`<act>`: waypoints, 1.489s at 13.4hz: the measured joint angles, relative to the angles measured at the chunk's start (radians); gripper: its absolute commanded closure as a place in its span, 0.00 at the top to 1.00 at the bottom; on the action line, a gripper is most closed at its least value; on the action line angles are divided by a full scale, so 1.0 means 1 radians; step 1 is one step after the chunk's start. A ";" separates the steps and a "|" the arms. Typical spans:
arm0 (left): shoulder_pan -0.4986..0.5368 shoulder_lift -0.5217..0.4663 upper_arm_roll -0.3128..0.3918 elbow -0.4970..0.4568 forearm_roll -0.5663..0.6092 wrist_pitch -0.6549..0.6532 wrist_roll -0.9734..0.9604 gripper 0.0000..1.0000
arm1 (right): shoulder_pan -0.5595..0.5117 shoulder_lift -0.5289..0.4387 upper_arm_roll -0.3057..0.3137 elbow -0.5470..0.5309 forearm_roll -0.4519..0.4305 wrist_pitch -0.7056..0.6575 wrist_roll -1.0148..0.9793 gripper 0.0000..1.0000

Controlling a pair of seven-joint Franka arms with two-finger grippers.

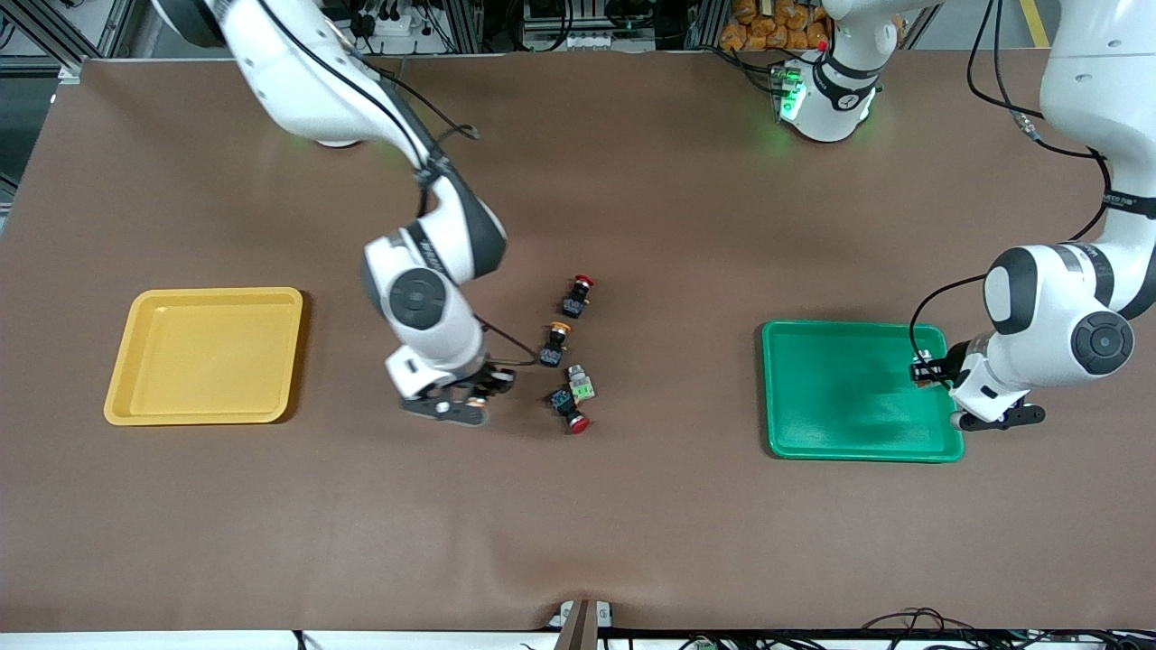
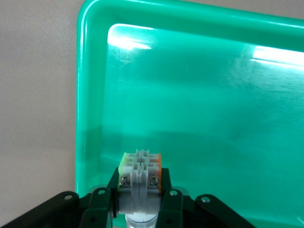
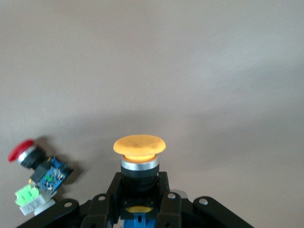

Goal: Place green and yellow buttons in trays
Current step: 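Lower the white switch into the green tray while the right gripper drops yellow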

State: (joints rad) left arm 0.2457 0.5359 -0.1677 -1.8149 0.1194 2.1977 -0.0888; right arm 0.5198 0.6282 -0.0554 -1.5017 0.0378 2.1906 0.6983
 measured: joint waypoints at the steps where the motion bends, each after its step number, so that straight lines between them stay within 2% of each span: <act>1: 0.002 0.004 0.000 0.000 0.000 0.004 0.007 0.00 | -0.031 -0.027 -0.001 0.000 0.000 -0.032 -0.030 0.04; 5: 0.002 0.040 -0.004 -0.001 0.000 0.082 0.008 0.00 | -0.146 -0.116 -0.003 -0.035 0.000 -0.128 -0.151 0.04; 9: 0.002 0.092 -0.004 0.000 0.000 0.153 0.008 0.00 | -0.251 -0.221 -0.005 -0.199 -0.001 -0.130 -0.324 0.04; 10: 0.001 0.097 -0.005 0.001 0.000 0.156 0.008 0.30 | -0.292 -0.243 -0.006 -0.243 -0.001 -0.132 -0.386 0.05; 11: 0.001 0.099 -0.005 0.002 0.000 0.157 0.008 0.82 | -0.341 -0.260 -0.006 -0.285 -0.001 -0.134 -0.462 0.06; 12: 0.001 0.099 -0.006 0.005 0.000 0.157 0.008 1.00 | -0.391 -0.266 -0.007 -0.317 -0.001 -0.134 -0.535 0.06; 15: 0.001 0.094 -0.007 0.022 0.000 0.157 0.009 1.00 | -0.559 -0.266 -0.008 -0.369 -0.003 -0.131 -0.814 0.08; 16: 0.000 0.086 -0.011 0.029 0.000 0.154 0.009 1.00 | -0.619 -0.262 -0.009 -0.376 -0.003 -0.131 -0.917 0.14; 17: -0.002 0.072 -0.017 0.033 0.000 0.142 0.009 1.00 | -0.672 -0.256 -0.008 -0.380 -0.003 -0.131 -1.001 0.42; 18: -0.002 0.053 -0.030 0.035 0.000 0.117 0.008 1.00 | -0.710 -0.247 -0.008 -0.383 -0.003 -0.131 -1.057 0.91; 19: -0.004 0.029 -0.044 0.036 0.000 0.087 0.000 1.00 | -0.733 -0.240 -0.008 -0.383 -0.003 -0.135 -1.095 1.00; 20: -0.005 0.005 -0.057 0.036 0.000 0.051 -0.023 1.00 | -0.741 -0.237 -0.007 -0.383 -0.002 -0.142 -1.112 1.00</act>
State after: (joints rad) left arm 0.2404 0.5404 -0.2247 -1.7787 0.1190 2.2487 -0.1122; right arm -0.2208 0.3915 -0.0625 -1.8846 0.0356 2.0486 -0.4133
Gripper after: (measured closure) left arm 0.000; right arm 0.489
